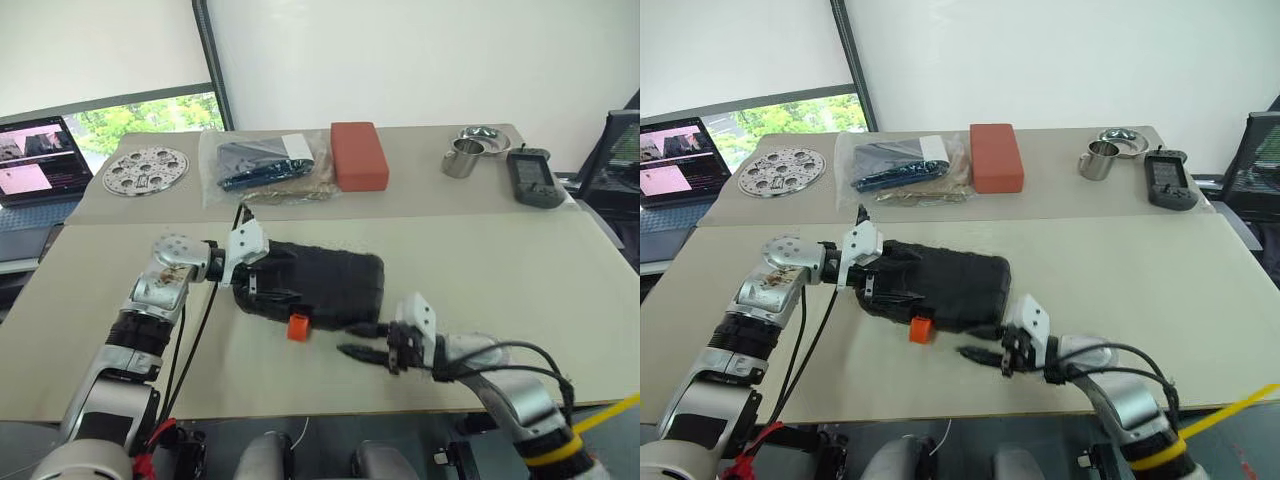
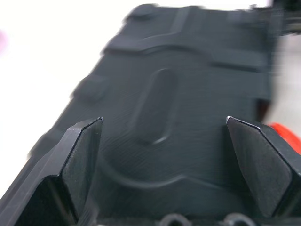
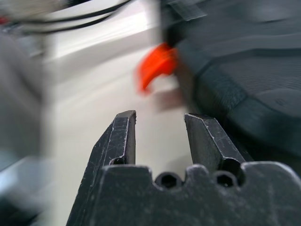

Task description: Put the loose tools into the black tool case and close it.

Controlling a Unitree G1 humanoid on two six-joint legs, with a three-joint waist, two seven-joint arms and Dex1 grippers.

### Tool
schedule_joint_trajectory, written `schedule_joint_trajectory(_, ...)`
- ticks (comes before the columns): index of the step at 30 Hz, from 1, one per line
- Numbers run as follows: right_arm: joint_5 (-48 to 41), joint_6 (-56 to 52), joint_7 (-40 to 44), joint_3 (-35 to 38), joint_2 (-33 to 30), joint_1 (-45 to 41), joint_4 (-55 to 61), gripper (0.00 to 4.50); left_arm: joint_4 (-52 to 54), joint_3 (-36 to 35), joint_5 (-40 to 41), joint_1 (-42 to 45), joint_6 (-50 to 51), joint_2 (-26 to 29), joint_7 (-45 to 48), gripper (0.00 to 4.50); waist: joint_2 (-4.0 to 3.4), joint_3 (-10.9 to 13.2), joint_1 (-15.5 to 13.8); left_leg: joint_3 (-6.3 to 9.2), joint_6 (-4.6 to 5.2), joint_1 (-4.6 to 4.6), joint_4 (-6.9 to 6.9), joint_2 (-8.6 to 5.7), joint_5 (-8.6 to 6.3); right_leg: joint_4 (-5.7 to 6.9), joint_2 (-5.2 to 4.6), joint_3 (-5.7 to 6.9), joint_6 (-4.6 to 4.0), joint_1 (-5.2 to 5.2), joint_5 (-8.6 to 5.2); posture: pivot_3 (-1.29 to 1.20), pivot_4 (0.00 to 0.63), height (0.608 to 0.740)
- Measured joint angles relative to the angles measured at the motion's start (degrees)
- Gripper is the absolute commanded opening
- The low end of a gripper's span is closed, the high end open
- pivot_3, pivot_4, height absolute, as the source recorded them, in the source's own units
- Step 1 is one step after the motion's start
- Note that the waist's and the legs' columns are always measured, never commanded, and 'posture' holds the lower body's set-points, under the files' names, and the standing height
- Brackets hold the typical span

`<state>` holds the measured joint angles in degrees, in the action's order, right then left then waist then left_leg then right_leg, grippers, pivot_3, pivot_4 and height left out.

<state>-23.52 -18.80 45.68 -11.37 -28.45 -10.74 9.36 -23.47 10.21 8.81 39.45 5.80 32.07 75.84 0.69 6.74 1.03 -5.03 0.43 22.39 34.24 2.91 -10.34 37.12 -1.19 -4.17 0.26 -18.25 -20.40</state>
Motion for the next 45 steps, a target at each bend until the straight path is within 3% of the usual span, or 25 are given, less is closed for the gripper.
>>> schedule_joint_trajectory(6,4.8,2.6,-7.5,5.0,3.2,-5.9,-7.7,1.99,-0.5,0.0,-0.5,-0.1,0.1,-0.7,-1.5,4.50,-0.04,0.0,-0.2,-0.01,0.00,0.06,-0.04,-0.01,0.00,-0.01,-0.05,0.02,0.00,-0.04,0.00,0.00,0.150,0.740)
schedule_joint_trajectory(11,1.8,-3.5,-6.9,5.1,3.1,-3.0,0.2,1.99,-0.5,-0.7,0.4,-0.4,0.6,-2.1,-3.8,4.50,-0.05,0.0,-0.2,0.03,0.01,0.15,-0.06,-0.01,-0.01,-0.02,-0.06,0.03,0.00,-0.04,0.00,0.00,0.150,0.740)
schedule_joint_trajectory(16,-0.1,-11.8,-10.9,4.2,4.0,0.6,10.8,3.33,-0.7,-4.8,4.8,1.4,5.1,-3.2,-5.0,4.50,-0.05,0.0,-0.1,0.12,0.01,0.34,-0.03,0.00,-0.01,-0.03,-0.06,0.09,0.00,-0.16,0.00,0.00,0.150,0.740)
schedule_joint_trajectory(25,3.2,-25.8,-28.5,0.0,15.1,0.4,16.1,3.33,-11.3,-3.4,-0.1,5.4,0.3,-1.6,-5.5,4.50,-0.03,-0.1,-0.1,0.06,-0.02,0.47,-0.12,-0.05,0.01,-0.01,-0.12,0.11,0.00,-0.47,0.00,0.00,0.150,0.740)
schedule_joint_trajectory(36,5.9,-31.5,-31.3,-4.2,15.9,-0.8,16.8,3.33,-11.0,-3.2,0.3,5.1,-0.9,-1.6,0.1,4.50,-0.04,-0.1,0.0,0.06,-0.02,0.61,-0.13,-0.02,0.01,0.00,-0.06,0.11,0.00,-0.66,0.00,0.00,0.150,0.740)
schedule_joint_trajectory(45,9.9,-31.3,-32.6,-5.7,16.9,-1.3,15.8,0.65,-11.0,-2.9,0.4,4.5,-1.9,-1.8,0.2,4.50,-0.05,-0.1,0.0,0.06,-0.03,0.75,-0.13,-0.01,0.03,0.04,-0.03,0.11,0.00,-0.83,0.00,0.00,0.150,0.740)
